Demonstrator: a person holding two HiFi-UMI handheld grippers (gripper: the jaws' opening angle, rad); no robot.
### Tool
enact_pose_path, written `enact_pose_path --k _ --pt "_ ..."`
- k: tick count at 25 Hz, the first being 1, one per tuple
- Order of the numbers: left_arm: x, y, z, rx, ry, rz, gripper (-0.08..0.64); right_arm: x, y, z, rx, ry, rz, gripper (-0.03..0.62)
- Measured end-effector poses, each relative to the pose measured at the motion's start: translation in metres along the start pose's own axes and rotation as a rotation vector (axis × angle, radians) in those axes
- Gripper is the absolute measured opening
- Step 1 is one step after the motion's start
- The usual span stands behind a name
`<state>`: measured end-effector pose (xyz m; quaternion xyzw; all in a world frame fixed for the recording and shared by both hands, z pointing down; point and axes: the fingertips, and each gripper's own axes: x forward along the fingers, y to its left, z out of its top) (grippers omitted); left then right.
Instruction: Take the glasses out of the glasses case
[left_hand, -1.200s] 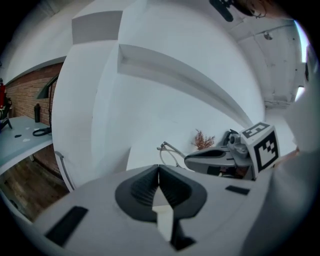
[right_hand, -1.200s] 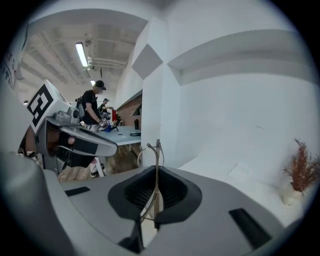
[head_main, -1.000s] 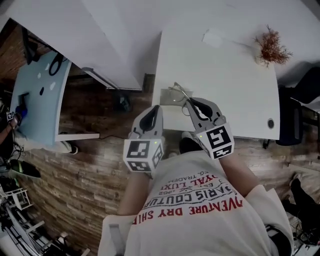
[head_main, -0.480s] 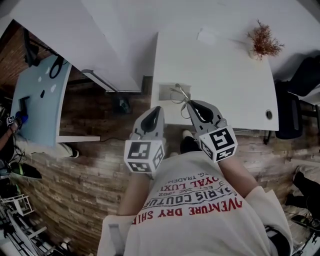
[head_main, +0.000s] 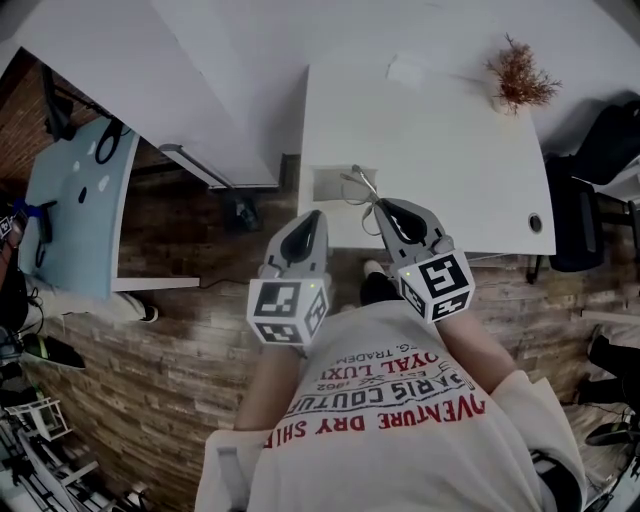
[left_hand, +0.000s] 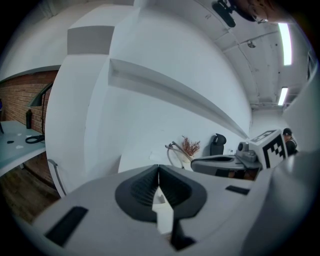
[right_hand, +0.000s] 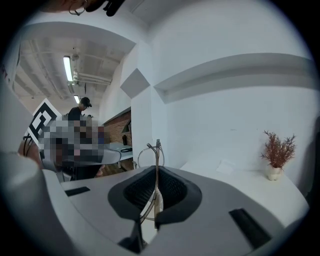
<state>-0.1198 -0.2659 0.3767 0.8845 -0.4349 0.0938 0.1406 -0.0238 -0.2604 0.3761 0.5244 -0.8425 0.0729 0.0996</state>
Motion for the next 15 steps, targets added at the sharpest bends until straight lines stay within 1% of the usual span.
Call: enact_pose_path --k 8,15 --pt "0.008 -0.005 0.003 0.008 -0.002 -0.011 0.008 -0.001 -0.011 -0.001 0.008 0.001 -0.016 0.025" --pt "0.011 -0.007 0.003 0.011 0.006 -0.015 0.008 0.0 -0.013 -0.002 0.014 0.007 -0.012 0.025"
